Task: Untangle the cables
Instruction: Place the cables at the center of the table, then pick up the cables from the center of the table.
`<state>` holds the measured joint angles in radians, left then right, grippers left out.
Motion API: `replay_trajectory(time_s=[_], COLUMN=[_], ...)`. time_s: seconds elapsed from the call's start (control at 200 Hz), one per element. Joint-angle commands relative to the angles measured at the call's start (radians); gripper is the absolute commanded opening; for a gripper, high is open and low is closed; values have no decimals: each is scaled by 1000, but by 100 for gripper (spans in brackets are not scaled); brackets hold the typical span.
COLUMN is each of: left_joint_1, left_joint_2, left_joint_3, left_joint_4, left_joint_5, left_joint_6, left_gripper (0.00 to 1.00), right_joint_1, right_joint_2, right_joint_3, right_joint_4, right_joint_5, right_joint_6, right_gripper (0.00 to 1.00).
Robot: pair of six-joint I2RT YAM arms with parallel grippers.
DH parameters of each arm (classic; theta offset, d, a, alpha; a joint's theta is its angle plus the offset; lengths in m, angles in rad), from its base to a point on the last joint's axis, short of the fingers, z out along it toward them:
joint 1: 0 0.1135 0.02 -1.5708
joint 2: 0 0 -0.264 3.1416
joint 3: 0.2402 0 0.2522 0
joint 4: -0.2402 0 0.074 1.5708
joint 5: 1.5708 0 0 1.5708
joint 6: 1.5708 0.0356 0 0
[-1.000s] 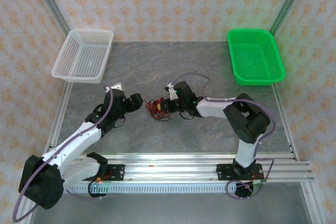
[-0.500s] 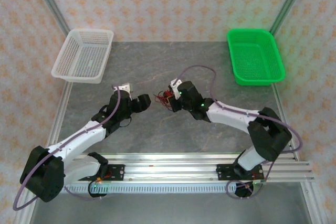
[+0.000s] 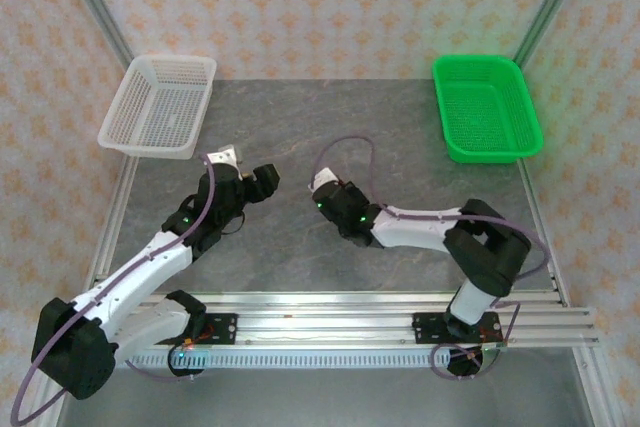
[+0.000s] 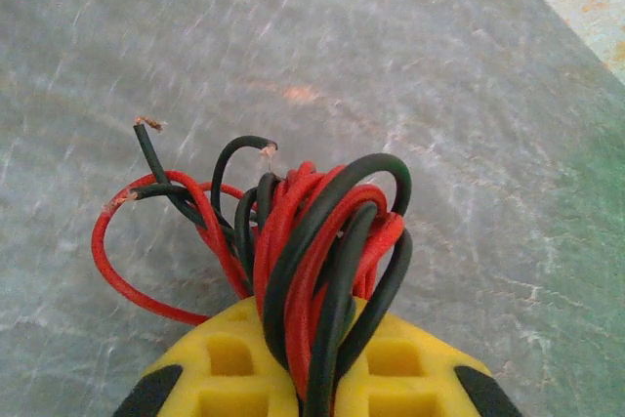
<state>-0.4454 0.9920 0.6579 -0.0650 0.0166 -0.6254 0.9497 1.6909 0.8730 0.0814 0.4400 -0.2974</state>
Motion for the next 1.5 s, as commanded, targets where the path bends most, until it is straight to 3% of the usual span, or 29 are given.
replay_trajectory(time_s=[0.0, 0.09, 0.12, 0.305, 0.365, 0.43, 0.651, 0.811, 1.071, 1.261, 1.497], left_joint_1=[-3, -3, -3, -4, -5, -4, -40, -149, -298, -325, -326], left_joint_2=[-24, -24, -24, -18, -18, -17, 48, 164, 346, 404, 539], left_joint_3=[59, 77, 80, 103, 108, 114, 148, 172, 121, 70, 90], left_joint_4=[-90, -117, -123, -153, -165, -176, -199, -161, 23, 136, 207], left_joint_5=[-83, -100, -103, -95, -93, -84, -29, 12, 134, 145, 123], left_joint_6=[27, 29, 29, 33, 33, 33, 33, 33, 17, 9, 76], left_gripper=[79, 79, 80, 81, 82, 82, 83, 83, 81, 81, 79], right_joint_1=[29, 43, 45, 62, 62, 62, 60, -12, -242, -340, -364], right_joint_2=[20, 9, 4, -62, -98, -151, -417, -555, -670, -703, -667], right_joint_3=[6, 1, 1, -23, -41, -62, -112, -96, -131, -197, -247], right_joint_4=[1, -14, -24, -38, -40, -45, -74, -154, -233, -194, -133], right_joint_5=[51, -10, -42, -157, -182, -206, -284, -331, -577, -718, -762], right_joint_6=[4, 42, 56, 150, 190, 238, 451, 641, 915, 998, 1040], right_gripper=[0, 0, 4, 42, 59, 69, 82, 83, 79, 75, 71])
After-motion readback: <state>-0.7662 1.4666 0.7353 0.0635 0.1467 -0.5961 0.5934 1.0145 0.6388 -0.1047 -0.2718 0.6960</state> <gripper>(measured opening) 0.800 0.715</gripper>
